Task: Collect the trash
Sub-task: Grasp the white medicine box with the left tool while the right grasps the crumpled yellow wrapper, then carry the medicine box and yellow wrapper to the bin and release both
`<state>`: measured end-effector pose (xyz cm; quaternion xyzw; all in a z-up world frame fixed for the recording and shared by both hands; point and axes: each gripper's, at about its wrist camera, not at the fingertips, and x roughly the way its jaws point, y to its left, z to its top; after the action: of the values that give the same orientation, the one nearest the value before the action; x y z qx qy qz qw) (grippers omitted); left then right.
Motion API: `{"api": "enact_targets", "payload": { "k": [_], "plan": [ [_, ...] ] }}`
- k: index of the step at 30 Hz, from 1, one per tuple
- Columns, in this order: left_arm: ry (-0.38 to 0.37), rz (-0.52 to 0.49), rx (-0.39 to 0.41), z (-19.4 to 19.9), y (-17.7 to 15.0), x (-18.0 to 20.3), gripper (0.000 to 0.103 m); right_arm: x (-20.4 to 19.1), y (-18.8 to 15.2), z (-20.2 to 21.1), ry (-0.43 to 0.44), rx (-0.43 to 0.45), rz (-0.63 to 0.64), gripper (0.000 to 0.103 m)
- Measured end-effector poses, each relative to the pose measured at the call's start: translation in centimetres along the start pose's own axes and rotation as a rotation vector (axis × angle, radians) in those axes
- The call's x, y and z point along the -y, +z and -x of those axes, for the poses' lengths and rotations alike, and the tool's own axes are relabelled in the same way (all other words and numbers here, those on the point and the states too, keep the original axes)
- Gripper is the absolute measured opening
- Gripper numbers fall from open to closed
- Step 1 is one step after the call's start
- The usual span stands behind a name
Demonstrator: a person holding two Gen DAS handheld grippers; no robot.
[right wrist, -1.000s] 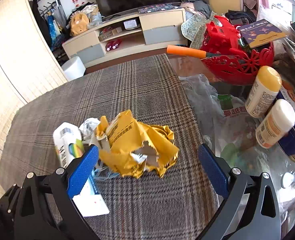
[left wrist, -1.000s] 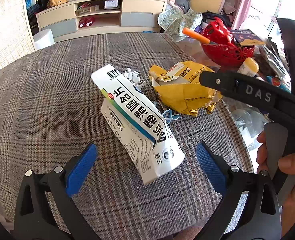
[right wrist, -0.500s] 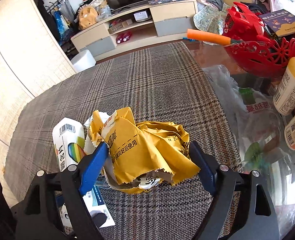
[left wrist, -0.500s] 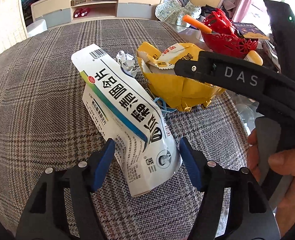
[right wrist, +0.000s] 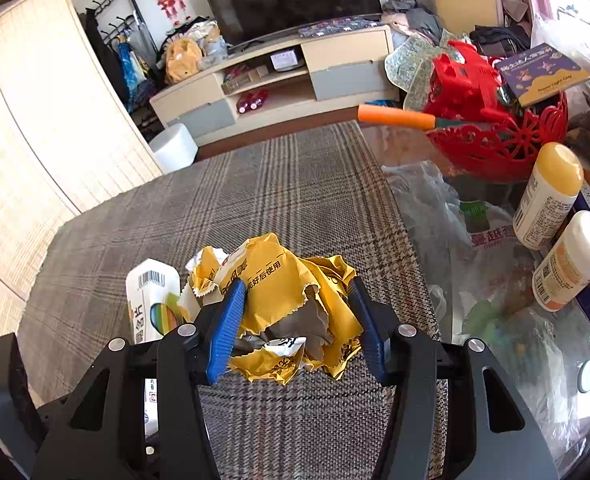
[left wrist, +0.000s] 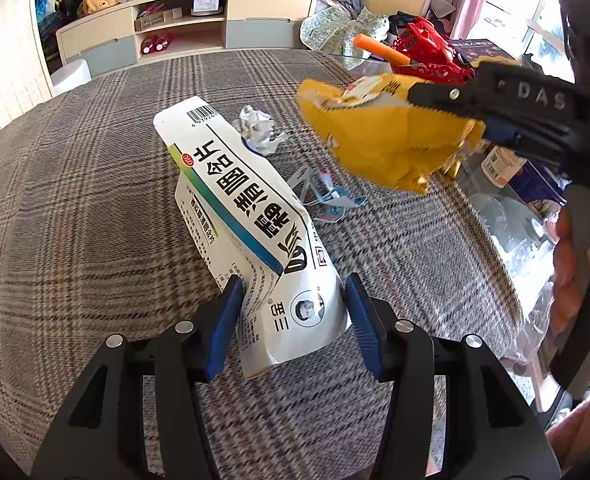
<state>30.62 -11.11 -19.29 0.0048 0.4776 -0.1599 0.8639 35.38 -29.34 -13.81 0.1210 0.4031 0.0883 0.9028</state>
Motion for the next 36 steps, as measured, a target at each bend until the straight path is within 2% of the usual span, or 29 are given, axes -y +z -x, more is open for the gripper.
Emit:
{"api": "enact_targets", "payload": {
  "k": [9, 16, 24, 29, 32, 33, 34, 36],
  "plan": [
    [-0.001, 0.005, 0.046, 5.2, -1.4, -1.6, 0.049, -2.5, -1.0, 4.2, -0.008, 0.035, 0.047, 0.053],
    [-0.025, -0.008, 0.114, 12.3, -4.2, -1.3, 0.049, -4.5, -2.5, 11.4, -0.016, 0.12, 0.056, 0.053],
    [-0.05, -0.037, 0.194, 19.4, -8.9, 0.3, 0.049, -7.9, -6.7, 19.1, -0.031, 0.187, 0.131, 0.053],
    [-0.065, -0.02, 0.217, 21.6, -12.1, 0.5, 0.047, -9.4, -10.8, 22.2, -0.022, 0.193, 0.16, 0.053],
    [-0.071, -0.014, 0.211, 21.9, -14.4, 0.3, 0.042, -10.0, -13.5, 23.1, -0.017, 0.177, 0.169, 0.053],
    [-0.075, -0.019, 0.201, 21.7, -15.1, 0.4, 0.033, -10.2, -14.2, 23.3, -0.016, 0.17, 0.172, 0.053],
    [-0.085, -0.021, 0.185, 21.3, -15.7, 0.4, 0.019, -10.2, -15.2, 23.2, -0.012, 0.156, 0.172, 0.053],
    [-0.091, -0.023, 0.149, 20.5, -17.1, 0.6, 0.019, -10.1, -16.7, 22.7, -0.001, 0.132, 0.165, 0.053]
  ]
}}
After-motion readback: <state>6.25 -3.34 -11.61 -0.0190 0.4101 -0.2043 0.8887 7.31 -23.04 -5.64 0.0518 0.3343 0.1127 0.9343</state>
